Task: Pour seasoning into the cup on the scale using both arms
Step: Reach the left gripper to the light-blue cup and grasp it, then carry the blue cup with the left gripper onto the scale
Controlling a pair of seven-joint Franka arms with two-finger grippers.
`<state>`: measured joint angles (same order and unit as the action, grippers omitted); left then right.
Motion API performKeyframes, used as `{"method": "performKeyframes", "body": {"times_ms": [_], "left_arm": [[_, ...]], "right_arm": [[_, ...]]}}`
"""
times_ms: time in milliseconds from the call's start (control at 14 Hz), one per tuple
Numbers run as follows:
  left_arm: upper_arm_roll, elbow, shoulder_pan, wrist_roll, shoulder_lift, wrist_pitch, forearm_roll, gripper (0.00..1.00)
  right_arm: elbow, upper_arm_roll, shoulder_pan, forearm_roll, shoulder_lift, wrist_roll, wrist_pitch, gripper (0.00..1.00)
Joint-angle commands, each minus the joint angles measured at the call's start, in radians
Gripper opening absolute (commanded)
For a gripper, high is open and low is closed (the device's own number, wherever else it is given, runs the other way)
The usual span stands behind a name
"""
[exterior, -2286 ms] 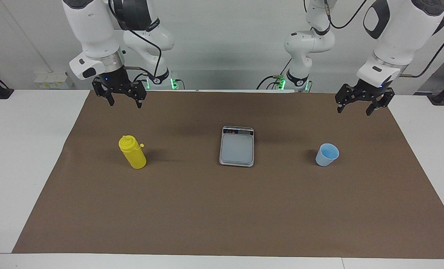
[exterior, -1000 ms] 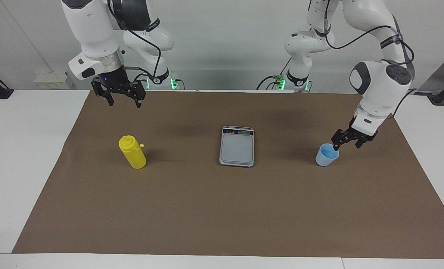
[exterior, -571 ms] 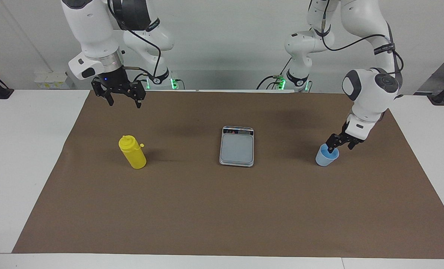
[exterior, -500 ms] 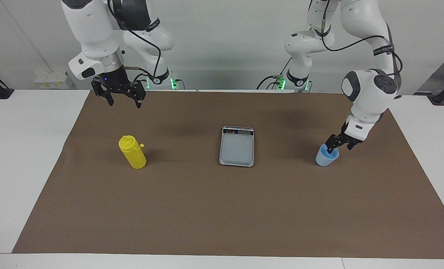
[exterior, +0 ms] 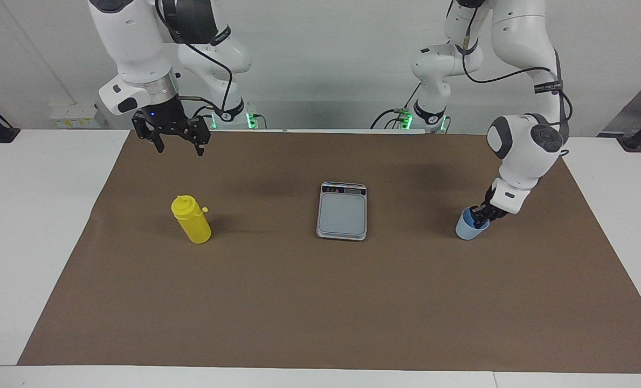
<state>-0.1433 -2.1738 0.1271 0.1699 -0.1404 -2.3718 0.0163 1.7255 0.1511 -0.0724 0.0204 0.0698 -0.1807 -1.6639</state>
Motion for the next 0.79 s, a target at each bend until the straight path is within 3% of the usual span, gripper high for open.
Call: {"method": "performKeyframes", "body": {"times_ms": [0,357,571,714], "left_arm": [[-0.006,0.063,0.0,-0.007,-0.007,0.058,0.013,0.0],[-0.013,0.219,-0.058,-0.007,0.008,0.216,0.011,0.0],[-0.015,0.324,-0.159,0.032,0.004,0.334,0.013,0.0],[-0.015,0.339,-0.24,0.126,0.001,0.341,0.011,0.0]], "right_arm": [[0.014,0.005,-0.017,-0.019,0.016,0.021,0.006,1.0],[0.014,0.005,-0.017,-0.019,0.016,0.021,0.006,1.0],[0.014,0.007,-0.017,-0.019,0.018,0.021,0.007,1.0],[0.014,0.005,-0.017,-0.019,0.016,0.021,0.006,1.0]]}}
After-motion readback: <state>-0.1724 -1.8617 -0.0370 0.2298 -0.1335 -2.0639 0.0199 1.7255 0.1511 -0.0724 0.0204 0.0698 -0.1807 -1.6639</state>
